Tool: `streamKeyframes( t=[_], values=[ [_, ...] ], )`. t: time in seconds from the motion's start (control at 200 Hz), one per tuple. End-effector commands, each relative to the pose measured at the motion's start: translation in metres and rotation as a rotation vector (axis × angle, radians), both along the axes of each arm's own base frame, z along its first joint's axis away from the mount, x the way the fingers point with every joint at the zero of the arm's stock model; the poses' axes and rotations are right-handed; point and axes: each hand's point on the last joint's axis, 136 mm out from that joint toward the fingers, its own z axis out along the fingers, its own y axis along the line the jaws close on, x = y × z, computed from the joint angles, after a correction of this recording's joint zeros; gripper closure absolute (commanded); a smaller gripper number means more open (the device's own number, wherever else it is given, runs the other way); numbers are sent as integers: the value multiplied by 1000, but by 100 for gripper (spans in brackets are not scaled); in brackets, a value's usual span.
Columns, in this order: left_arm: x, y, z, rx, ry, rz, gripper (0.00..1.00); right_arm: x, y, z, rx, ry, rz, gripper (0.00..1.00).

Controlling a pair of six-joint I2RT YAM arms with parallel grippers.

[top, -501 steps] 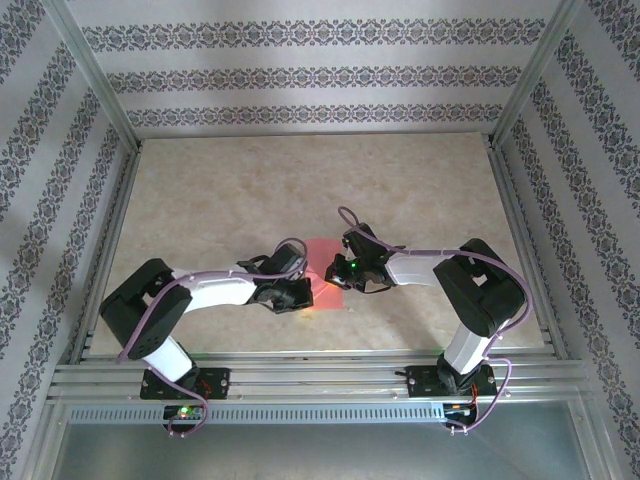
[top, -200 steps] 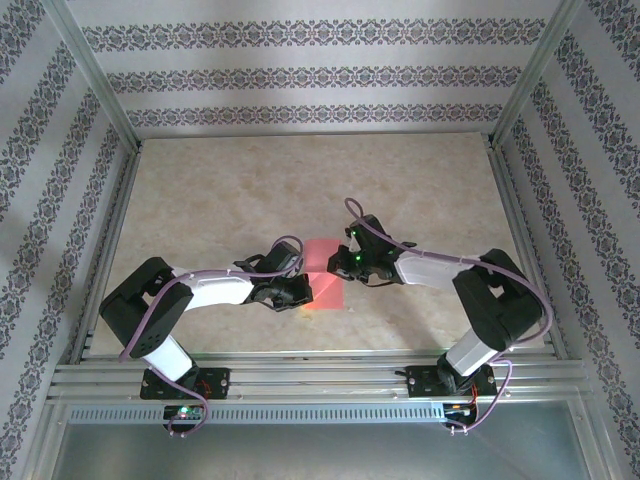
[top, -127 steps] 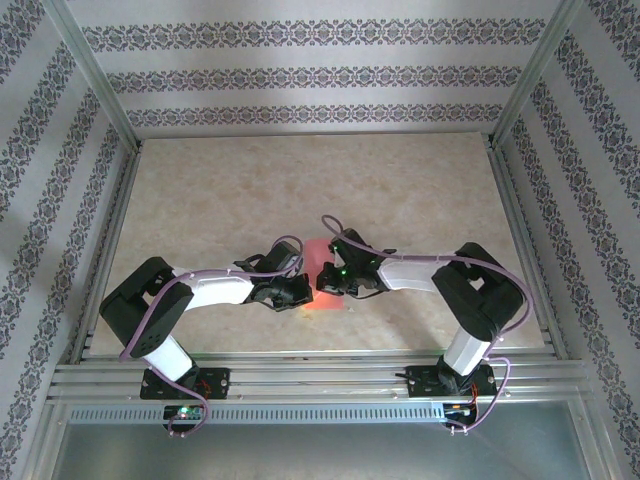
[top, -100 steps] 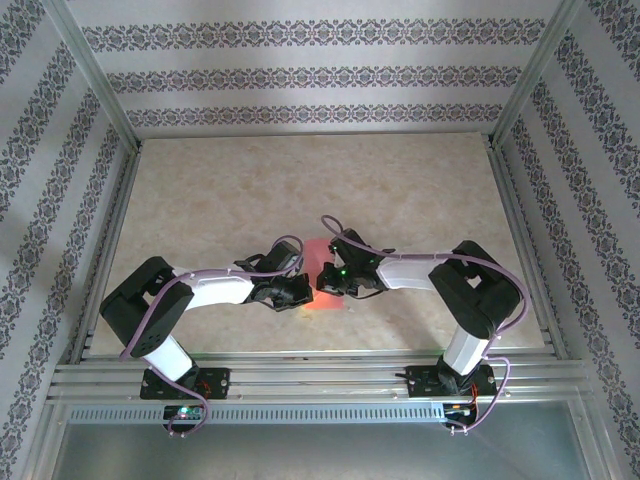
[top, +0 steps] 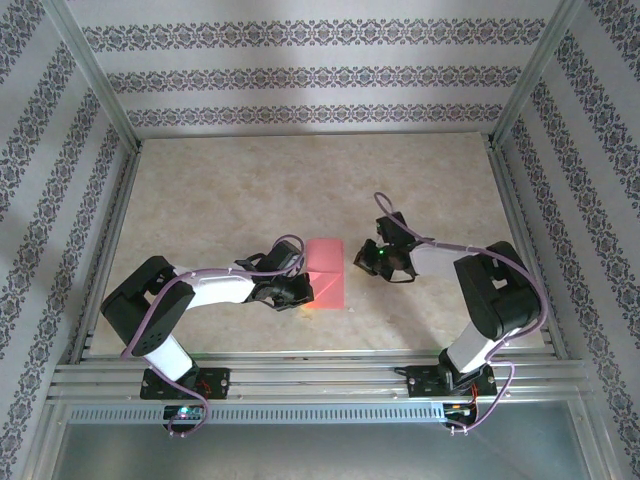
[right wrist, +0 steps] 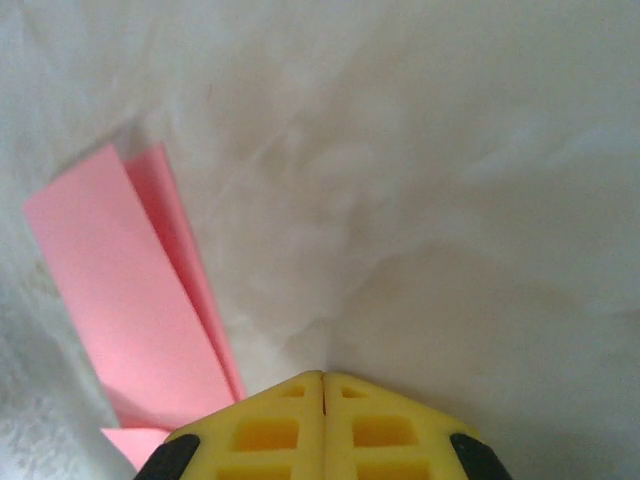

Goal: Fold a paper plane with a square sheet of paper (pick it up from the middle)
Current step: Fold the triangle a second time at the center of the table, then pick up the paper from the center of the table.

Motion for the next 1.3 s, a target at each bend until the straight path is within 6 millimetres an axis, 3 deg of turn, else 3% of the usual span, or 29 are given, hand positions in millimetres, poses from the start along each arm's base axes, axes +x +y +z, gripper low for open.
streamKeyframes(
  t=[0.0,0.055,0.185,0.305,0.41,0.54,0.764,0.929,1.294],
  values=[
    [-15,17,-17,100,87,-15,100,0,-9,12,-28,-38,-1,99],
    [-4,7,0,62,39,-31,100,-3,-6,20,-2,-58,6,95],
    [25,-14,50,-42,-107,-34,78,-16,3,33,51,-86,23,82],
    [42,-6,65,-45,-162,10,72,-28,16,44,104,-103,54,73],
    [48,0,58,-33,-161,28,70,-37,26,44,143,-90,64,69],
    [53,-8,51,-50,-148,13,72,-42,35,38,165,-71,69,67],
    [64,-2,27,35,-125,52,84,-45,52,29,192,-35,89,65],
    [60,10,10,77,-87,104,88,-46,57,25,190,-12,73,65],
    [49,20,-8,94,-21,162,89,-45,62,10,170,48,42,62]
  ],
)
